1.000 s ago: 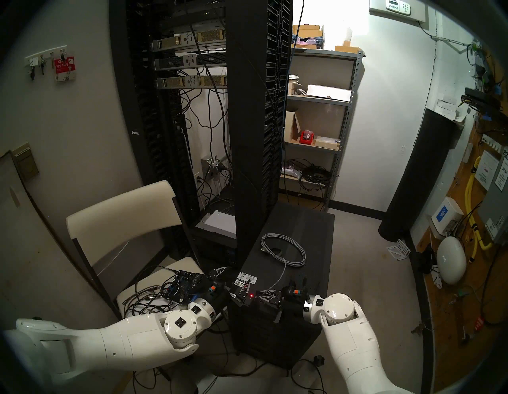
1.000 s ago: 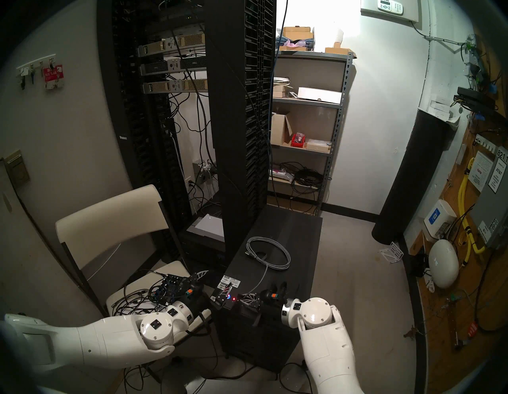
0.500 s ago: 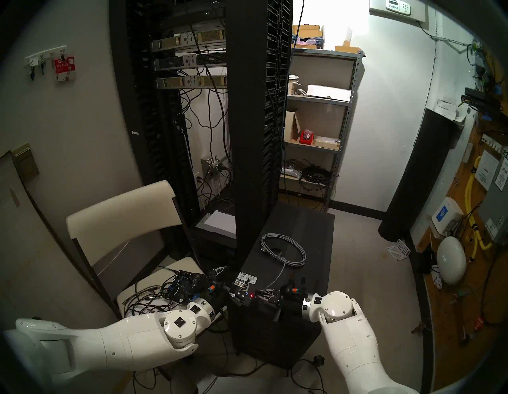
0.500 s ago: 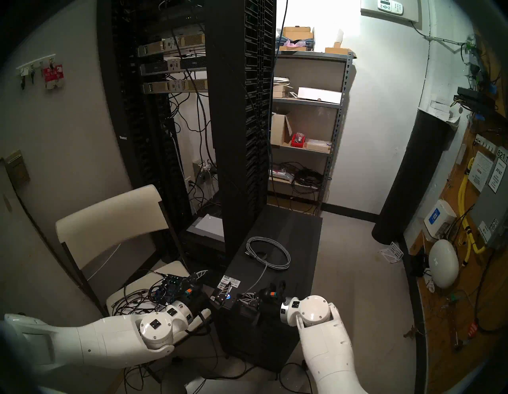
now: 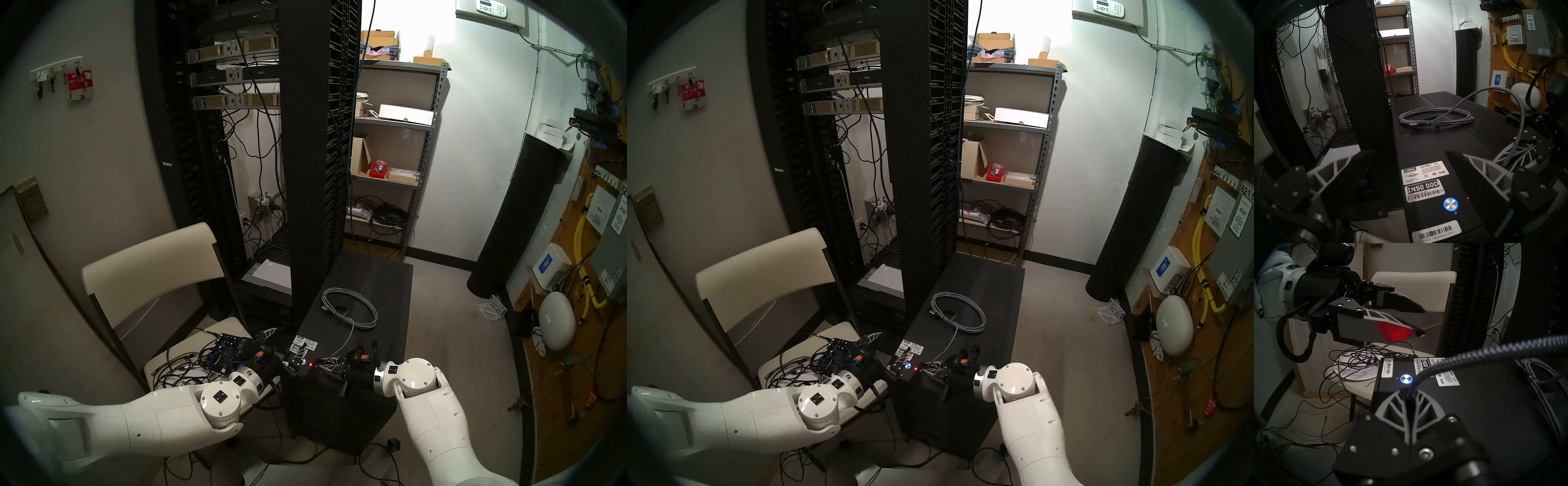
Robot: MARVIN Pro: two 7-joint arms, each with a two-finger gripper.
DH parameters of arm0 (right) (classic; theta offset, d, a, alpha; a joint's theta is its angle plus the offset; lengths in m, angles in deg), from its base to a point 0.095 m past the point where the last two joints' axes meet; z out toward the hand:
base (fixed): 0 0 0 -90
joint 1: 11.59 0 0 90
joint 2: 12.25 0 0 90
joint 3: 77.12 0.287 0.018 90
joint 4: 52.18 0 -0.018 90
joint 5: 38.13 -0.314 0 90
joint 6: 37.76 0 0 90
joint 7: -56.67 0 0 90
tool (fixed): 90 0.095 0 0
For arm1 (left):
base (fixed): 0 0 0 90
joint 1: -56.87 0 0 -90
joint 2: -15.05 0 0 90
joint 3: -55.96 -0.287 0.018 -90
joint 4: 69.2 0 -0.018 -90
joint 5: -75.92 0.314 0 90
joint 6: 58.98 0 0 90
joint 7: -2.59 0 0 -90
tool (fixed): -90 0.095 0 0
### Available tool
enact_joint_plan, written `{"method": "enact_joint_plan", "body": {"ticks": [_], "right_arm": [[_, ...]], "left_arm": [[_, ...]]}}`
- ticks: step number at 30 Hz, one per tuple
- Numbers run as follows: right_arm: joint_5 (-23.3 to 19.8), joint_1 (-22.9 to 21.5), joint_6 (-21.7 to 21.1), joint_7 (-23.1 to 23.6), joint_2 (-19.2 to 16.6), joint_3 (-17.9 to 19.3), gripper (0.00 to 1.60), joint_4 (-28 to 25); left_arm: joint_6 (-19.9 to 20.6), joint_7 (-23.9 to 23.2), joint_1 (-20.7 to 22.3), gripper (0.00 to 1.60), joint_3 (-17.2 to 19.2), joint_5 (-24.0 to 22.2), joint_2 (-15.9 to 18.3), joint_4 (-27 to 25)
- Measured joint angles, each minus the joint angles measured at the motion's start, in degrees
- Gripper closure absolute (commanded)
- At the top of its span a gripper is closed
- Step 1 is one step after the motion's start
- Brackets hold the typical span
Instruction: Insert the cable into the workstation's USB slot
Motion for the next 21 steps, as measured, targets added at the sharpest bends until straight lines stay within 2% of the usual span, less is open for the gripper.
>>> {"method": "enact_joint_plan", "body": {"ticks": [21], "right_arm": [[-0.46,0.01,-1.38,-0.03,-0.64,-0.9,1.6,-0.33]], "left_arm": [[0.0,0.0,0.19,0.0,-0.02,-0.08,-0.24,0.08]]}}
